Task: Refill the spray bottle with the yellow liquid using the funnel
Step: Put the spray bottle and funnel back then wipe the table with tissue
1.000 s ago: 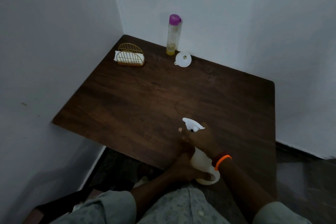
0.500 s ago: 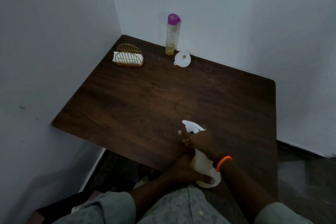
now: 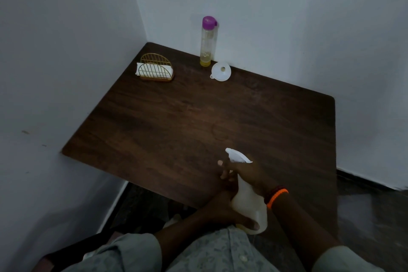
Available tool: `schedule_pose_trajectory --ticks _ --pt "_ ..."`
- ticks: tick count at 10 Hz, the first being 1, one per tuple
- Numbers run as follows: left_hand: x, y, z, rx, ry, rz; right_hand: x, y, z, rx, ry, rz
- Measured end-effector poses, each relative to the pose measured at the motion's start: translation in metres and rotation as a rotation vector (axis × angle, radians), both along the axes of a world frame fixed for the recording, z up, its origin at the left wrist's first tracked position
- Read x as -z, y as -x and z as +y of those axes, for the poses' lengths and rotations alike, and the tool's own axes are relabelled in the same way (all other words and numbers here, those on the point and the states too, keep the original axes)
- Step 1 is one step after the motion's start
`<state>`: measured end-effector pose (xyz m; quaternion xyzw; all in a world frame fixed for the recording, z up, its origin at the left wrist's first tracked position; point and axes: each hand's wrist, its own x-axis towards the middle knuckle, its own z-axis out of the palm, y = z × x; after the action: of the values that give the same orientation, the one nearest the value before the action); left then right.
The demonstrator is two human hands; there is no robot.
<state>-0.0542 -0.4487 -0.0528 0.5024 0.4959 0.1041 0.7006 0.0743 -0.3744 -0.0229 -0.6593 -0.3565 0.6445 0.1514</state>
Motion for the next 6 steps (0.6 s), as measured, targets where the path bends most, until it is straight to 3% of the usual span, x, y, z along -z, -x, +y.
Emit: schedule_pose_trajectory --ticks 3,6 --pt "0.000 0.001 -0.001 -0.055 -0.013 0.033 -0.002 0.032 0.003 0.082 -0.037 -0.178" --pt "0.002 0.005 -0.004 -0.057 0.012 0.014 0.004 0.025 -0.002 0.067 -0.026 -0.135"
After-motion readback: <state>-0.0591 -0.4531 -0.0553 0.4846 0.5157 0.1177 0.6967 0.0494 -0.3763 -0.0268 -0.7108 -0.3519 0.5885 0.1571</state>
